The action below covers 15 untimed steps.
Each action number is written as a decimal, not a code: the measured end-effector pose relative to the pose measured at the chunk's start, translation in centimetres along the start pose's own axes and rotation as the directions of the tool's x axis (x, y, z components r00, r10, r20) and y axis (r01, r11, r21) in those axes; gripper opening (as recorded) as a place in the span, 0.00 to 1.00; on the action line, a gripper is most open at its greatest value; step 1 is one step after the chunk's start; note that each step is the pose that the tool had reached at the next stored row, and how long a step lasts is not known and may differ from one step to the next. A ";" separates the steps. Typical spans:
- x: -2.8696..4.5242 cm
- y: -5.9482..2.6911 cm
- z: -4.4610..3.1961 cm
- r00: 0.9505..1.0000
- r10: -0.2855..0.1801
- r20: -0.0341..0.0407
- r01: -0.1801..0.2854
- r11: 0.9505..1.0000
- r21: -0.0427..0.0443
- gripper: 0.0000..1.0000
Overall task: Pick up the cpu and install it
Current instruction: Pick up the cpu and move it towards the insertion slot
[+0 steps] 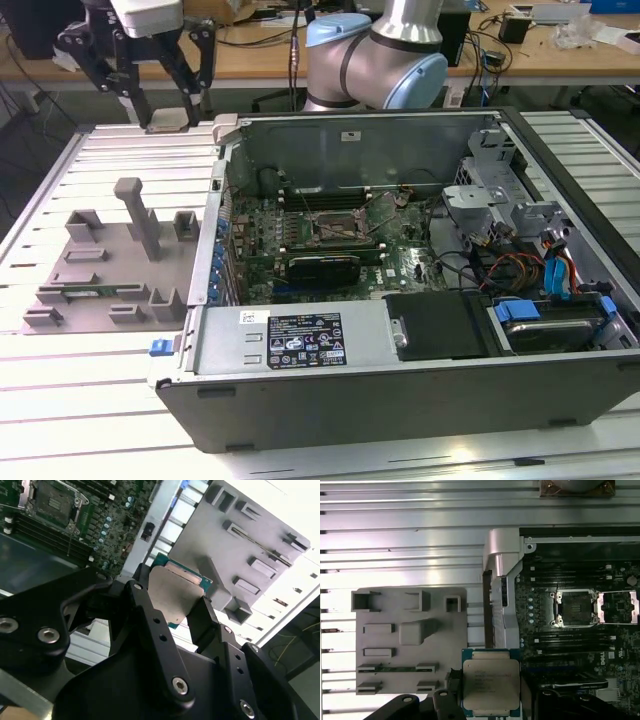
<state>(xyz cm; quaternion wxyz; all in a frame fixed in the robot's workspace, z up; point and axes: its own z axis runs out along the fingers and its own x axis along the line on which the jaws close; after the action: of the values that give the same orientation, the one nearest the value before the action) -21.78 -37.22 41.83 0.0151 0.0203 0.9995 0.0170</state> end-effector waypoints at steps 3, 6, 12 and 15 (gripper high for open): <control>-1.20 0.02 0.04 1.000 0.000 0.000 0.000 1.000 0.000 0.55; -2.46 0.07 0.08 1.000 0.000 0.000 0.000 1.000 0.000 0.55; -4.03 0.12 0.13 1.000 0.000 0.000 0.000 1.000 0.000 0.55; -4.88 0.15 0.15 1.000 0.000 0.000 0.000 1.000 0.000 0.55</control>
<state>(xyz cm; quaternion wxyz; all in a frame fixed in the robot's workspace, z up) -16.89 -37.26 41.83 0.0151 0.0202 0.9995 0.0170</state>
